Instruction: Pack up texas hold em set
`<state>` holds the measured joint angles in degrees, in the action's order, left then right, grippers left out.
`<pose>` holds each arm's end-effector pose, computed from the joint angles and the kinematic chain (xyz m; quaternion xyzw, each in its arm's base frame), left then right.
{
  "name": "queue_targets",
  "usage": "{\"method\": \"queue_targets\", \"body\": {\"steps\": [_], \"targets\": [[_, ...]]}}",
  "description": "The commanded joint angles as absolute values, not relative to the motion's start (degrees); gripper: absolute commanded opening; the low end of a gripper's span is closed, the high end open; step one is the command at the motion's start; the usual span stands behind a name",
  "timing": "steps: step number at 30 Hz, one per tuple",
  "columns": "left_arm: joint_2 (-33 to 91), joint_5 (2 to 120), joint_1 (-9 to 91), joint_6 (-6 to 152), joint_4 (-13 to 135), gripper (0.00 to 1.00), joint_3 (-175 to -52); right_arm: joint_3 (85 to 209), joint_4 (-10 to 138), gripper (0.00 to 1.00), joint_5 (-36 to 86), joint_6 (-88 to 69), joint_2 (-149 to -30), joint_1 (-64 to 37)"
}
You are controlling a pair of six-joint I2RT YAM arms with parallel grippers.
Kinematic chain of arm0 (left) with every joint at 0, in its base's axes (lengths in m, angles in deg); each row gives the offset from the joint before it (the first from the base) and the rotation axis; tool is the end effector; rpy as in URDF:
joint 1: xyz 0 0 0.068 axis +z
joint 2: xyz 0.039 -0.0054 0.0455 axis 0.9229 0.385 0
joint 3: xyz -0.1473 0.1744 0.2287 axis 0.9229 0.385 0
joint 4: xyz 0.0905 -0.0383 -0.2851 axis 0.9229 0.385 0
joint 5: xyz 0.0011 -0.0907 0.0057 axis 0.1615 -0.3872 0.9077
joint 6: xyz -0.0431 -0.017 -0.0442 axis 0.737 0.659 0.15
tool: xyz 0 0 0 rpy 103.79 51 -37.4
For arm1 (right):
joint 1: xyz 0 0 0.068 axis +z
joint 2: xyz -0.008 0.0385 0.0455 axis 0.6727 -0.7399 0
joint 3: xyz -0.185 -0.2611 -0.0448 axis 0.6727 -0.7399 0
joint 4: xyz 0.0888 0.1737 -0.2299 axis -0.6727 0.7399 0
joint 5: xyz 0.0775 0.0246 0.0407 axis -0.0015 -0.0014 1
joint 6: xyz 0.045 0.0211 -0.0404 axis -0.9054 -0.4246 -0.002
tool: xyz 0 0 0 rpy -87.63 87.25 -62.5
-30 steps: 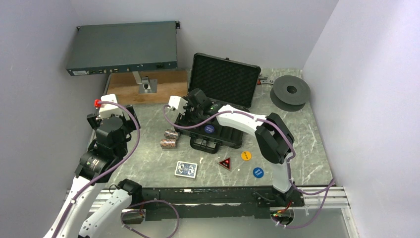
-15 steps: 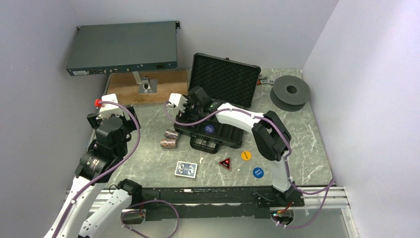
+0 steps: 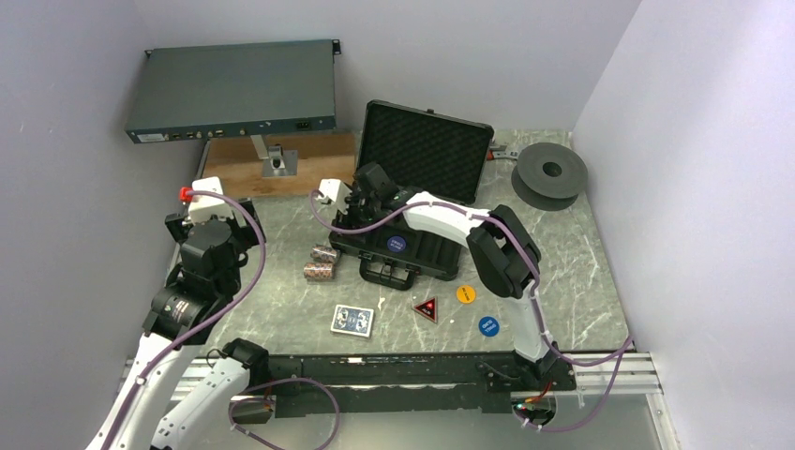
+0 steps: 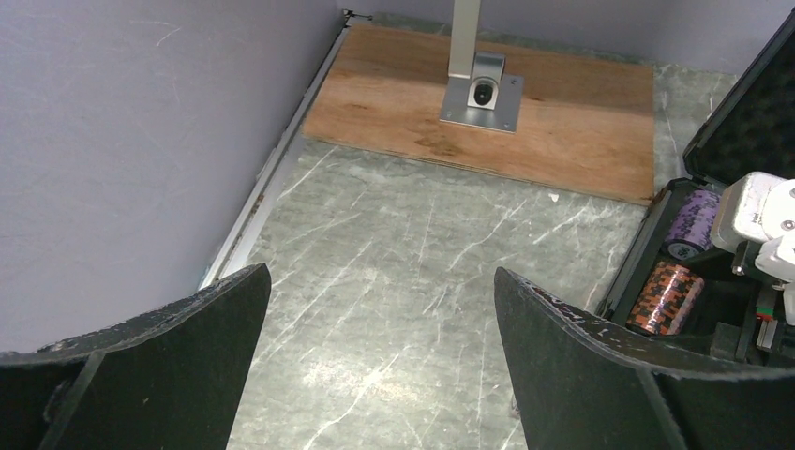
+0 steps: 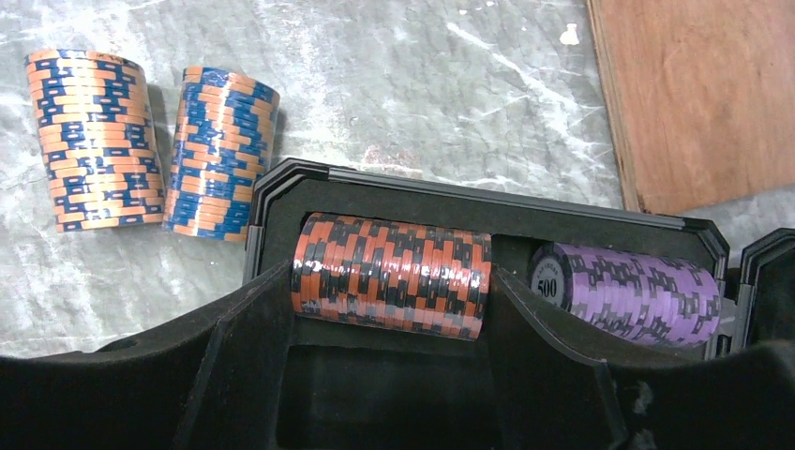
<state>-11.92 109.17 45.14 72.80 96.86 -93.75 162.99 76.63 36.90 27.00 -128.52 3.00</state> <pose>0.1259 -0.0169 0.4060 -0.1339 0.7664 0.0994 0.6203 0.3750 0.4024 0.2189 -0.6036 0.6714 0.2093 0.3756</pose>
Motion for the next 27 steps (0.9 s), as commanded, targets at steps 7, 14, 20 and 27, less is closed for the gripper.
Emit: {"method": "queue_targets", "body": {"steps": [7, 14, 20, 27], "targets": [[-12.0, 108.6, 45.6, 72.1, 95.1, 0.95, -93.7, 168.9, 78.2, 0.08, 43.0, 24.8, -129.9, 2.5], [-11.8, 108.2, 45.9, 72.1, 95.0, 0.95, -93.8, 172.6, 82.5, 0.28, 44.1, 23.2, -132.0, 2.0], [-11.6, 107.6, 46.3, 72.1, 94.9, 0.95, -93.8, 170.3, 80.8, 0.72, 43.9, 23.4, -129.4, 1.9], [-11.3, 107.9, 46.3, 72.1, 94.9, 0.95, -93.7, 171.4, 80.8, 1.00, 43.2, 22.2, -126.6, 2.0]]}}
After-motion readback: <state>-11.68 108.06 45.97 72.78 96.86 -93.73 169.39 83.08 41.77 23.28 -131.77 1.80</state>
